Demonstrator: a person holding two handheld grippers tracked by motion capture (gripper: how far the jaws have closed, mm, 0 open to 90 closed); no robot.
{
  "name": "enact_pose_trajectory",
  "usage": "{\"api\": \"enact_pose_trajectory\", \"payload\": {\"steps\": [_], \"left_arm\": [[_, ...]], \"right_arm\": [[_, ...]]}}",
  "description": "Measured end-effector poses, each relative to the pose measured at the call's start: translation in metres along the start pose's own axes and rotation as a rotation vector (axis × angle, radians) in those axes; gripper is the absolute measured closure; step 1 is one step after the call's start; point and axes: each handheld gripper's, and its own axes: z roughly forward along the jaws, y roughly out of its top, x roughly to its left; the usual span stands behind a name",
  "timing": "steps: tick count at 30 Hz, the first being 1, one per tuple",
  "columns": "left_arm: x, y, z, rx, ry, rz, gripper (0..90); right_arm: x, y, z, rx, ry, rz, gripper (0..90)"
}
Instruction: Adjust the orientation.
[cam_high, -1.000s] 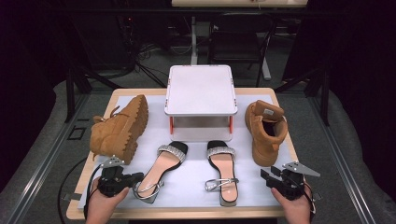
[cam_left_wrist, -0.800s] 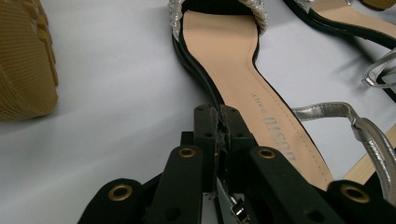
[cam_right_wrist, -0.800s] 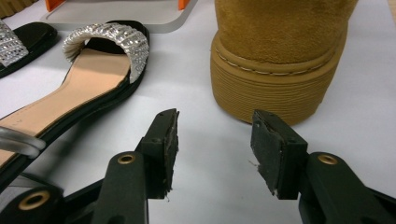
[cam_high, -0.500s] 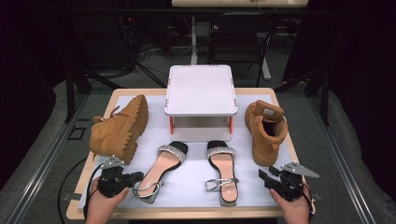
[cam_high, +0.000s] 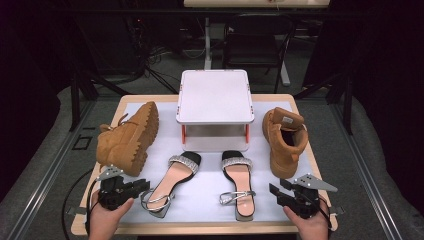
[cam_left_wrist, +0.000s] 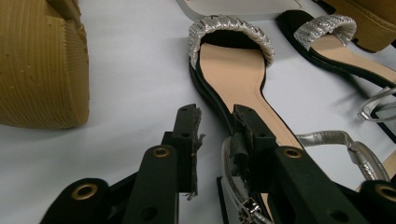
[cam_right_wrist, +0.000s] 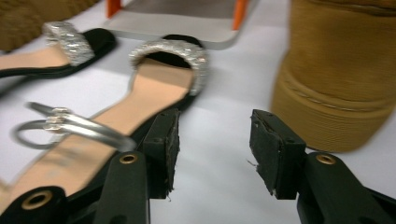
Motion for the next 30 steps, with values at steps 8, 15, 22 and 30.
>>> {"api": "enact_pose_trajectory", "payload": {"steps": [8,15,22,30], "left_arm": [[-0.005,0.000,0.005,0.000,0.010,0.022,65.7],[-0.005,0.000,0.005,-0.002,0.013,0.030,65.1],[-0.004,0.000,0.006,0.005,0.016,0.035,64.7],[-0.004,0.000,0.006,0.005,0.015,0.040,64.0]], "right_arm": [[0.041,-0.003,0.002,0.040,0.062,-0.122,55.4],[0.047,-0.006,0.007,0.052,0.078,-0.142,67.8],[0.052,-0.008,0.012,0.077,0.081,-0.177,66.4],[0.053,-0.006,0.022,0.082,0.062,-0.169,75.0]]}}
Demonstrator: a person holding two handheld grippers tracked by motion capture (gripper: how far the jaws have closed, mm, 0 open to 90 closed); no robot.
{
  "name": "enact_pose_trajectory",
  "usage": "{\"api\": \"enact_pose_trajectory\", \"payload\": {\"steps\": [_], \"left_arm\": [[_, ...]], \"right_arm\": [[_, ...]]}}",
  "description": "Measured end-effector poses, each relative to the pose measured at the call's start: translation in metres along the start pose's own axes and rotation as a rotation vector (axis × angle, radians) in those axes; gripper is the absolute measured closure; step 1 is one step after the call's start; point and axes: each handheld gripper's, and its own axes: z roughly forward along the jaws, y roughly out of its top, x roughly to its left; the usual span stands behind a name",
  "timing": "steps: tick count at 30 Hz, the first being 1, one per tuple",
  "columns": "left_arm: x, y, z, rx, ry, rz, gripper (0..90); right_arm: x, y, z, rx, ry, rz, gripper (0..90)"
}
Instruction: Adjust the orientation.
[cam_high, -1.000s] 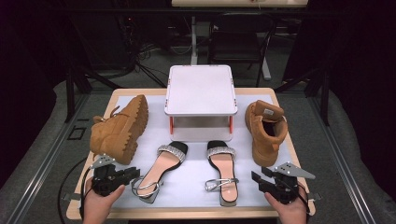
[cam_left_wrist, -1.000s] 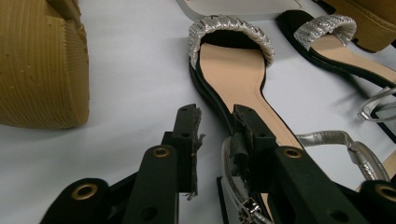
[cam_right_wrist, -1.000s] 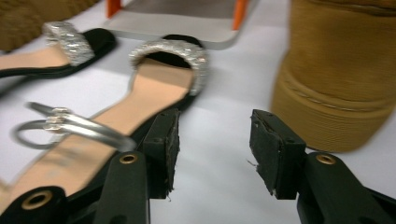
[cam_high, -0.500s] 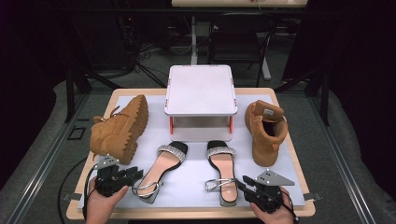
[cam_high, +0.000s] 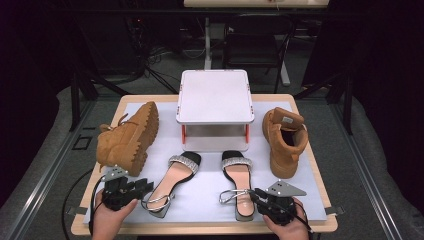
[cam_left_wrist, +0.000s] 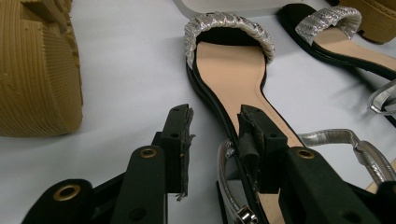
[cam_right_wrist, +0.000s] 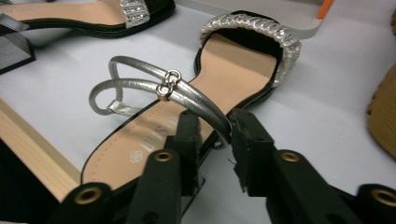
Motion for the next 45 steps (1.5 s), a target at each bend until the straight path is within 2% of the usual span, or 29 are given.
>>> {"api": "enact_pose_trajectory", "payload": {"steps": [4,6,10,15,22,32,40,43,45], "left_arm": [[0.000,0.000,0.001,-0.001,0.003,0.000,64.0],[0.000,0.000,0.001,-0.001,0.003,0.001,63.9],[0.001,0.000,0.001,-0.002,0.004,0.000,64.0],[0.001,0.000,0.001,0.002,0.003,0.001,64.0],[0.001,0.000,0.001,-0.003,0.007,0.000,63.9],[0.001,0.000,0.002,-0.003,0.008,0.002,63.8],[0.001,0.000,0.001,-0.001,0.011,0.001,63.0],[0.001,0.000,0.002,0.000,0.012,0.001,62.3],[0.001,0.000,0.002,-0.003,0.011,0.001,62.0]], "right_arm": [[-0.002,-0.002,-0.001,-0.005,-0.027,-0.009,85.7],[-0.003,-0.002,-0.002,-0.006,-0.033,-0.010,86.3],[-0.008,-0.003,-0.002,-0.005,-0.005,-0.005,86.8],[-0.012,-0.003,-0.004,-0.008,-0.025,-0.001,87.0],[-0.027,-0.004,-0.006,-0.015,-0.046,0.051,87.1],[-0.040,-0.005,-0.006,-0.023,-0.047,0.087,87.1],[-0.043,-0.006,-0.006,-0.026,-0.035,0.100,86.3],[-0.044,-0.007,-0.008,-0.033,-0.014,0.106,82.7],[-0.045,-0.007,-0.010,-0.033,0.003,0.110,77.0]]}}
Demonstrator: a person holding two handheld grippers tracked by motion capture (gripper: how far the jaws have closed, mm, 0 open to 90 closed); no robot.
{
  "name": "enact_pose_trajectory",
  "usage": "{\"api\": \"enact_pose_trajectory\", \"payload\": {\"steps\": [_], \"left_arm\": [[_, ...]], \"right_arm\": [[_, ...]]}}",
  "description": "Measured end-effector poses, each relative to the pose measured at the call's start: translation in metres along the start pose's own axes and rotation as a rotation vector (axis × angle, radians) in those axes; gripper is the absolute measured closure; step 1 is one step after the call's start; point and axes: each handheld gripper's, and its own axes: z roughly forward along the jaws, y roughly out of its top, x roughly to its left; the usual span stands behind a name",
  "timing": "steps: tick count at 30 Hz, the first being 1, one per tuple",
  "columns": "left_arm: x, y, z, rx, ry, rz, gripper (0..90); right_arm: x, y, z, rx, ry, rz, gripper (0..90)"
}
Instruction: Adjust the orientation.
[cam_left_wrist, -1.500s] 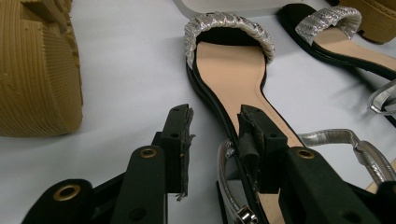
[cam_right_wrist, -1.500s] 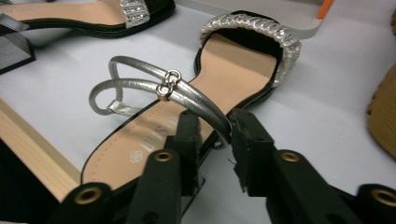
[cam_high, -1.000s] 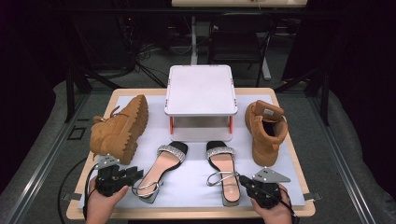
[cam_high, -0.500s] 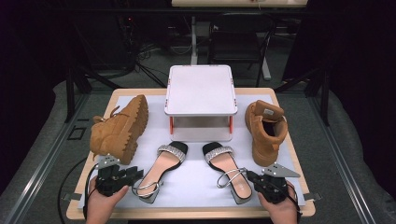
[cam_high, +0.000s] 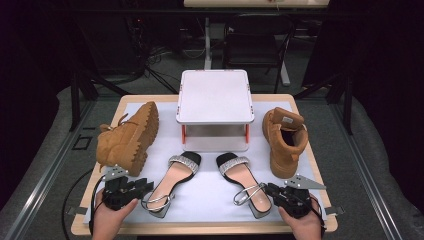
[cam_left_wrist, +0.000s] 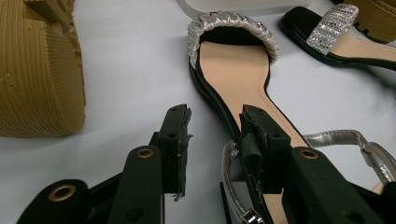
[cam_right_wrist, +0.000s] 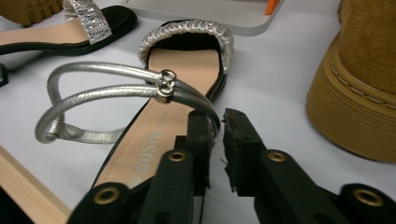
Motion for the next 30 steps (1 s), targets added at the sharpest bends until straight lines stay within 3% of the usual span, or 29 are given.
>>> {"api": "enact_pose_trajectory", "payload": {"steps": [6,9,21,30], "left_arm": [[0.000,0.000,-0.001,-0.004,0.004,-0.003,60.6],[0.001,0.001,-0.002,-0.008,0.007,-0.003,60.7],[-0.001,0.002,-0.003,-0.018,0.029,0.017,60.9],[-0.002,0.003,-0.004,-0.007,0.040,0.023,54.0]], "right_arm": [[0.000,0.000,-0.006,-0.002,0.005,-0.008,68.0],[-0.003,0.000,-0.010,-0.007,0.002,0.013,63.1],[-0.012,-0.002,-0.016,-0.042,-0.018,0.040,58.9],[-0.010,-0.002,-0.014,-0.044,-0.029,0.015,55.8]]}}
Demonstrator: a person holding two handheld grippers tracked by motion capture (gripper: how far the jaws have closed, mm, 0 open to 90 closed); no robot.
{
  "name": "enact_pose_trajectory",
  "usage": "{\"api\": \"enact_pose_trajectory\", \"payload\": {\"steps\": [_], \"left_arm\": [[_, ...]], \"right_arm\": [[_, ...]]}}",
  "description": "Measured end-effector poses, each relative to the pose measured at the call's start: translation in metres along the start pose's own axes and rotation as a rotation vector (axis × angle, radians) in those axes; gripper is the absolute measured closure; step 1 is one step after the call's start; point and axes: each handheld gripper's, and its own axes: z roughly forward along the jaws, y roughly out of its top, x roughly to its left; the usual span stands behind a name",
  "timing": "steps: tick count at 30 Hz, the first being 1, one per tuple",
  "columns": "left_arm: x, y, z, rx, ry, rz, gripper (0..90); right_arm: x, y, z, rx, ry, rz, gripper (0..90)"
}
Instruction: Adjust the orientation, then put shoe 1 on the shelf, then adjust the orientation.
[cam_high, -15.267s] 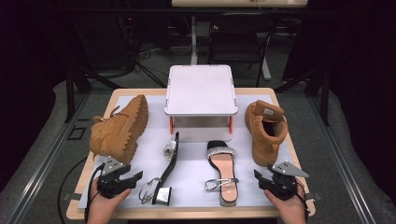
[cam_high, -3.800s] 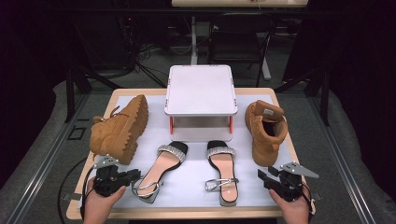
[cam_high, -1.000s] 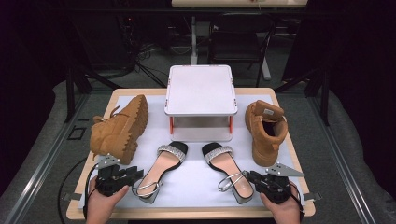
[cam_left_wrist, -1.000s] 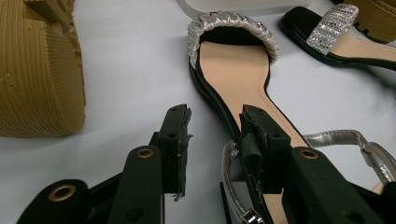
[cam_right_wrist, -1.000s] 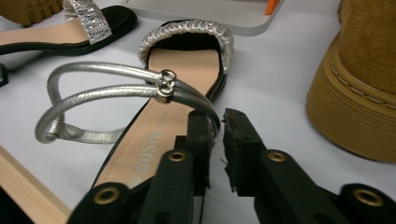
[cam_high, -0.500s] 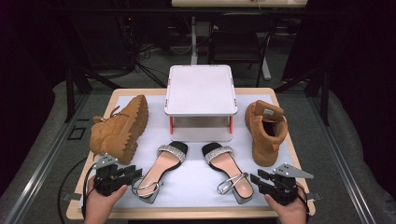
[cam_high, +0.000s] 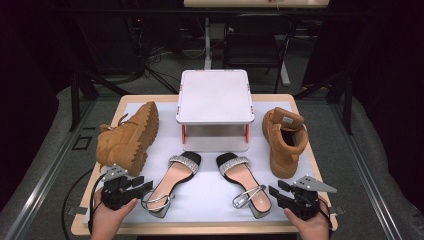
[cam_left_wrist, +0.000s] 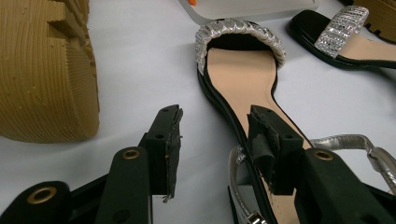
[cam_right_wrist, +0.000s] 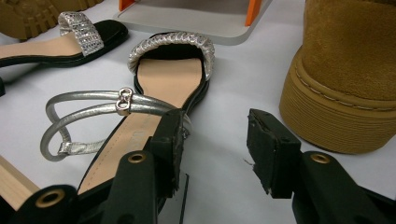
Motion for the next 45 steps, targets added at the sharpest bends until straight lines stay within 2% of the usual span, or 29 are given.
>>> {"api": "enact_pose_trajectory", "payload": {"steps": [5,11,15,17,18,23,26,31,39,45], "left_arm": [[-0.004,0.002,0.002,0.023,-0.005,0.004,51.9],[-0.013,0.006,0.009,0.079,0.010,0.050,45.6],[-0.018,0.010,0.012,0.088,0.021,0.065,42.0],[-0.021,0.014,0.011,0.087,0.017,0.066,41.8],[-0.024,0.019,0.011,0.094,0.000,0.071,41.8],[-0.029,0.026,0.014,0.111,0.000,0.084,41.7],[-0.032,0.032,0.017,0.132,-0.002,0.085,41.7],[-0.040,0.044,0.022,0.182,0.003,0.116,41.5],[-0.050,0.059,0.029,0.245,0.027,0.156,40.8],[-0.056,0.061,0.035,0.255,0.061,0.167,40.0]], "right_arm": [[0.000,0.001,0.000,0.000,-0.023,-0.006,53.5],[0.000,0.001,0.001,0.015,-0.039,-0.002,48.1],[0.001,0.002,0.001,0.017,-0.039,-0.009,46.3],[0.001,0.001,0.001,0.017,-0.037,-0.007,45.8],[0.001,0.001,0.002,0.017,-0.037,-0.003,45.1],[0.001,0.001,0.002,0.020,-0.032,-0.001,44.8],[0.001,0.001,0.003,0.022,-0.036,0.001,44.8],[0.000,0.001,0.003,0.023,-0.033,0.007,44.8],[-0.003,0.000,0.003,0.024,-0.034,0.025,44.8],[-0.003,-0.001,0.004,0.030,-0.031,0.028,44.4]]}}
